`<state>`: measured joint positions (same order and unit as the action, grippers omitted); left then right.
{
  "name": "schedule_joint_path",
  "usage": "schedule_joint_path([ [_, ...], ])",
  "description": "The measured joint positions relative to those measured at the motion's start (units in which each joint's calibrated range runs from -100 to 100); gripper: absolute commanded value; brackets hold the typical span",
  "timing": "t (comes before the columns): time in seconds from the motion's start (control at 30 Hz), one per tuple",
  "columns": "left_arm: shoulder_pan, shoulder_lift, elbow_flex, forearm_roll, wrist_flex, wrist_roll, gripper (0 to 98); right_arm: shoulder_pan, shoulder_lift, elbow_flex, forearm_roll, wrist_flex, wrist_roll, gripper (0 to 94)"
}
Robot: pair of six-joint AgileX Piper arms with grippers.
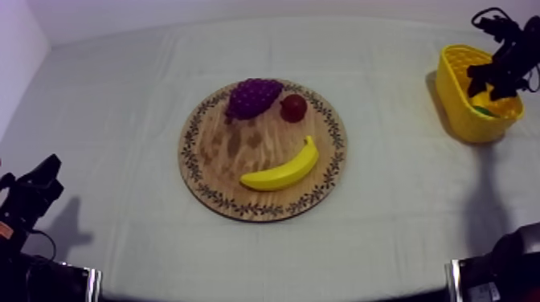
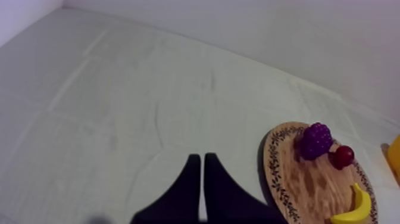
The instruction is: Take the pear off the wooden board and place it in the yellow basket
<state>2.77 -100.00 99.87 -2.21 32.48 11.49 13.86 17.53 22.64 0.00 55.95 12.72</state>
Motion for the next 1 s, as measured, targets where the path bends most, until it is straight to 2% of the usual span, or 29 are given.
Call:
schedule_joint_path([
  [0.4,0.00,0.00,0.00,0.00,0.00,0.00,0.1,-2.86,-10.07,7.43,-3.59,-8.42,2.68,3.7],
  [0.73,0.00,0.00,0.00,0.00,0.00,0.00,0.1,-6.72,-23.98,20.61,-6.18,-19.72,3.26,0.3],
  [1.0,0.00,0.00,0.00,0.00,0.00,0.00,0.1,-9.18,-39.27,35.70,-6.67,-30.21,3.41,0.3],
])
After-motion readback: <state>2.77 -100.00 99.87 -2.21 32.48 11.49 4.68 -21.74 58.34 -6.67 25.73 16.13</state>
